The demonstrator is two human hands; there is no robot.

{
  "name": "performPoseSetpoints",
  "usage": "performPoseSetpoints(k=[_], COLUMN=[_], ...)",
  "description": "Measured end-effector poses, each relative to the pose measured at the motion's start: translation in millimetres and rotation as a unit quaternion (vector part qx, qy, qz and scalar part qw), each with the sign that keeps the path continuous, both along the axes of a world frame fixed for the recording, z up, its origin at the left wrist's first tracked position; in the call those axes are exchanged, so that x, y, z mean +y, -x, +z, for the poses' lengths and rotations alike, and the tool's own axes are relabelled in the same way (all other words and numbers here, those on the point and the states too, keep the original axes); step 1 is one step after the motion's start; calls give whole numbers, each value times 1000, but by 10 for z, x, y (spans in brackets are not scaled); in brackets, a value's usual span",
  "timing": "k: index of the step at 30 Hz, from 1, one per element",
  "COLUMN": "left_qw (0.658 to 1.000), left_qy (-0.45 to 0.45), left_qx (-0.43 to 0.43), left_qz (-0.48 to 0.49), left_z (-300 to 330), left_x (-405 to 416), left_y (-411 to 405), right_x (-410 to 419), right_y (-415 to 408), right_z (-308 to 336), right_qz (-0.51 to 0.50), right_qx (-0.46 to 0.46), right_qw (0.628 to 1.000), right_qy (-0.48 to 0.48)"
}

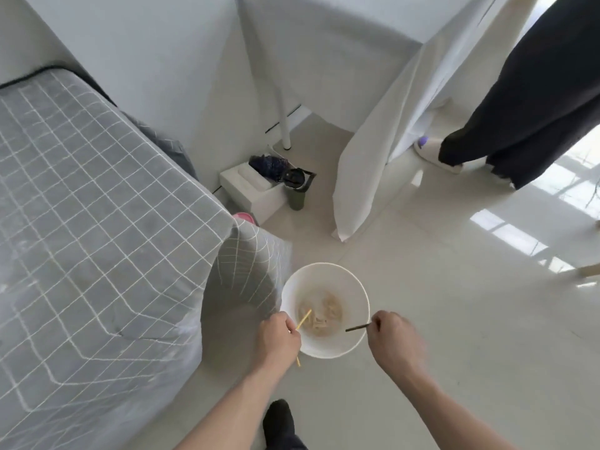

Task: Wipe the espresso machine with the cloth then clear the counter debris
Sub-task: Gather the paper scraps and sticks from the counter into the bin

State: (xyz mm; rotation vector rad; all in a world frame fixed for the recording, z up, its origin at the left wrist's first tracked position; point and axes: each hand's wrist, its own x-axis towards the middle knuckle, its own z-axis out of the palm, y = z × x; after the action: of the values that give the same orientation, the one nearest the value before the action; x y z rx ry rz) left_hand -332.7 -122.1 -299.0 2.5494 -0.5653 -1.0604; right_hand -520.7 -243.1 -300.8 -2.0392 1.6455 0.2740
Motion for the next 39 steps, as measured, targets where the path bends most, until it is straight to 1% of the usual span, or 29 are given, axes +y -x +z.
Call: performPoseSetpoints(k=[4, 9, 12, 15, 19, 22, 26, 29, 31, 35, 39], left_qw=[1000, 998, 994, 987, 969, 959, 968, 976, 980, 984, 985], left_qy=[-13, -22, -23, -28, -24, -31, 8, 45, 89, 137, 149], left_qx=[24, 54, 85, 90, 53, 63, 52, 51, 44, 5, -34], left_qz=[-5, -31, -72, -127, -242, -276, -246, -207, -174, -115, -80], left_z=[-529, -1024, -1138, -1033, -733, -430, 238, 935, 1439, 2278, 2826], left_x=[-111, -283, -380, -419, -342, -233, -69, 71, 183, 508, 909], left_y=[-103, -275, -339, -376, -413, -399, -318, -248, -212, -203, -315], right_x=[-16, -58, -45, 7, 73, 90, 143, 195, 236, 333, 525], right_y=[-227, -439, -500, -526, -556, -572, -561, -529, -523, -598, -826], right_z=[-486, -920, -1077, -1106, -904, -588, 44, 642, 1066, 1848, 2478], right_qz=[16, 18, 21, 42, 61, 69, 77, 80, 93, 136, 206], right_qx=[13, 12, 14, 30, 12, -12, -37, -67, -82, -107, -112], right_qw=[1000, 999, 996, 992, 991, 992, 993, 993, 991, 985, 972], right_qy=[-15, -42, -86, -113, -115, -102, -83, -63, -45, -12, 21])
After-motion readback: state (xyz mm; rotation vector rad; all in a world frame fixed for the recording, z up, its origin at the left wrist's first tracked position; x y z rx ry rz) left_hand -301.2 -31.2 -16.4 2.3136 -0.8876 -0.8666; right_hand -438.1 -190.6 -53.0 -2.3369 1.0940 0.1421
